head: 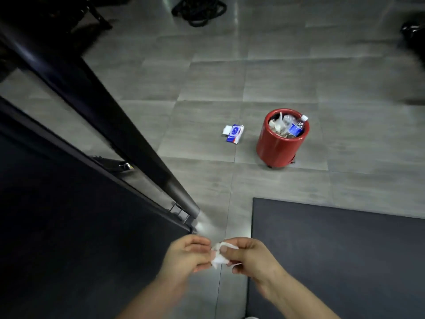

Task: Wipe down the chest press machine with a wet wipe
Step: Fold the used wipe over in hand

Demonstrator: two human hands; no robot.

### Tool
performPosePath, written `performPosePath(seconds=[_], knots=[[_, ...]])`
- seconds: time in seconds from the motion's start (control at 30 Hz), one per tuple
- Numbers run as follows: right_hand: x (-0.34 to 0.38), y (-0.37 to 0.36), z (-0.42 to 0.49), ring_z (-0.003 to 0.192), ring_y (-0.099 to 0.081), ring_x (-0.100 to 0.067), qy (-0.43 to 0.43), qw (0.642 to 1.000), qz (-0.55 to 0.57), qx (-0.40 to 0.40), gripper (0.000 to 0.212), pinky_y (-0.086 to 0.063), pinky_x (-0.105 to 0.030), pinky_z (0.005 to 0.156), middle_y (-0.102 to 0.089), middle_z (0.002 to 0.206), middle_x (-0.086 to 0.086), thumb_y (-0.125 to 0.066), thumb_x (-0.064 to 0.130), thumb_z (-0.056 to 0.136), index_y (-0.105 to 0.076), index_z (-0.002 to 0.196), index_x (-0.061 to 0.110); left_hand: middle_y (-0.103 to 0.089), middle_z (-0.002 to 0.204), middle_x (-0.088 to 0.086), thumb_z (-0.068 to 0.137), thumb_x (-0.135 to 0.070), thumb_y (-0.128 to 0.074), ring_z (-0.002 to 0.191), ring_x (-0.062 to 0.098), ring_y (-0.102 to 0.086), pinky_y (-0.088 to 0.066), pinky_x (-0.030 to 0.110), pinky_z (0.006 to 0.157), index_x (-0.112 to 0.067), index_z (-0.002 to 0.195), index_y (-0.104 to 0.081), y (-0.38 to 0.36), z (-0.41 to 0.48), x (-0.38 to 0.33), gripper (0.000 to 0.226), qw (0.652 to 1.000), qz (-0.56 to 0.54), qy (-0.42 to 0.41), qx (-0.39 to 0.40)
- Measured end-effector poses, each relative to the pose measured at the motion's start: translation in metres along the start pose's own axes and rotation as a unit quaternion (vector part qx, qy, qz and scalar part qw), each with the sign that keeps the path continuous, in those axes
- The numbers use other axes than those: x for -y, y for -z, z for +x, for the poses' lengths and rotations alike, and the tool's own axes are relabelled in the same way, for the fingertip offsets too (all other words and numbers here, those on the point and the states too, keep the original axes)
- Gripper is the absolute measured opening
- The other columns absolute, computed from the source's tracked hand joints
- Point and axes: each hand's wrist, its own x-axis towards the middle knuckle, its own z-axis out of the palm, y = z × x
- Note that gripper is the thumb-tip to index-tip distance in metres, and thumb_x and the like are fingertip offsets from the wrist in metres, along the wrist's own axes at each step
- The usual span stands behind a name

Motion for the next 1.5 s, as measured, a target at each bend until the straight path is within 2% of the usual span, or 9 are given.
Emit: performPosePath(seconds=[0.3,0.57,0.83,1.03,1.2,1.3,1.4,1.47,1.5], knots=[[0.069,0.064,0.008,0.077,-0.068,-0.013,0.013,0.995,0.101,-0.021,0.013,-0.053,-0.02,0.064,-0.073,0.084,-0.007,-0.066,0.01,0.086,-0.07,0.097,0.004,-0.062,0.086,0.017,0.075,0.017,-0.063,0.074,0.023,-0.064,-0.055,0.022,0.057,0.002,0.089,-0.061,-0.084,0.022,-0.061,0.02,0.998,-0.043,-0.03,-0.016],[0.139,0.079,0.063,0.052,-0.06,-0.009,-0.023,0.98,0.186,-0.06,0.011,-0.05,-0.018,0.05,-0.066,0.063,-0.002,-0.062,-0.002,0.086,-0.065,0.084,0.009,-0.059,0.081,0.015,0.076,0.019,-0.061,0.062,0.016,-0.062,-0.054,0.019,0.054,0.001,0.085,-0.059,-0.114,0.08,-0.131,0.02,0.998,-0.056,-0.016,-0.016],[0.236,0.107,0.155,0.058,-0.057,-0.014,-0.015,0.969,0.213,-0.125,0.015,-0.049,-0.017,0.049,-0.065,0.071,-0.008,-0.063,-0.007,0.083,-0.063,0.082,0.007,-0.058,0.075,0.011,0.076,0.017,-0.063,0.066,0.017,-0.058,-0.054,0.018,0.055,-0.003,0.079,-0.059,-0.147,0.19,-0.22,0.021,0.999,-0.039,-0.014,0.006],[0.296,0.16,0.206,0.054,-0.061,-0.012,-0.003,0.96,0.228,-0.161,0.018,-0.05,-0.017,0.05,-0.067,0.061,-0.003,-0.062,-0.01,0.082,-0.062,0.079,0.008,-0.058,0.077,0.01,0.077,0.016,-0.063,0.069,0.015,-0.059,-0.055,0.017,0.058,-0.005,0.079,-0.059,-0.203,0.254,-0.274,0.021,0.999,-0.024,-0.014,0.031],[0.342,0.224,0.248,0.067,-0.059,-0.016,0.002,0.953,0.214,-0.215,0.02,-0.052,-0.016,0.051,-0.064,0.075,-0.008,-0.058,-0.012,0.084,-0.062,0.08,0.008,-0.057,0.073,0.01,0.078,0.016,-0.061,0.067,0.017,-0.058,-0.054,0.02,0.064,-0.005,0.078,-0.056,-0.271,0.311,-0.303,0.022,0.998,-0.035,0.003,0.046],[0.364,0.28,0.288,0.075,-0.062,-0.022,0.002,0.937,0.186,-0.296,0.019,-0.053,-0.018,0.049,-0.065,0.09,-0.016,-0.057,-0.016,0.082,-0.063,0.091,0.0,-0.056,0.069,0.009,0.079,0.019,-0.058,0.066,0.018,-0.057,-0.054,0.018,0.06,-0.005,0.074,-0.055,-0.312,0.353,-0.313,0.024,0.997,-0.066,0.033,0.0],[0.382,0.339,0.335,0.083,-0.064,-0.026,-0.016,0.932,0.076,-0.353,0.024,-0.056,-0.03,0.073,-0.068,0.103,-0.019,-0.06,-0.012,0.079,-0.066,0.086,0.01,-0.055,0.064,0.009,0.079,0.022,-0.054,0.052,0.01,-0.059,-0.053,0.016,0.052,-0.004,0.072,-0.055,-0.351,0.392,-0.325,0.027,0.99,-0.106,0.055,-0.076],[0.4,0.362,0.359,0.08,-0.062,-0.021,-0.031,0.954,0.023,-0.298,0.028,-0.053,-0.038,0.087,-0.07,0.098,-0.013,-0.058,-0.011,0.082,-0.067,0.084,0.015,-0.054,0.067,0.012,0.081,0.023,-0.051,0.047,0.006,-0.06,-0.053,0.014,0.05,-0.002,0.075,-0.055,-0.369,0.412,-0.336,0.026,0.984,-0.118,0.061,-0.119],[0.41,0.375,0.372,0.082,-0.061,-0.019,-0.042,0.969,0.004,-0.242,0.027,-0.051,-0.041,0.092,-0.069,0.095,-0.006,-0.056,-0.009,0.084,-0.069,0.094,0.013,-0.055,0.069,0.013,0.082,0.022,-0.05,0.05,0.009,-0.061,-0.052,0.013,0.05,-0.002,0.075,-0.055,-0.381,0.422,-0.342,0.026,0.98,-0.124,0.063,-0.141]])
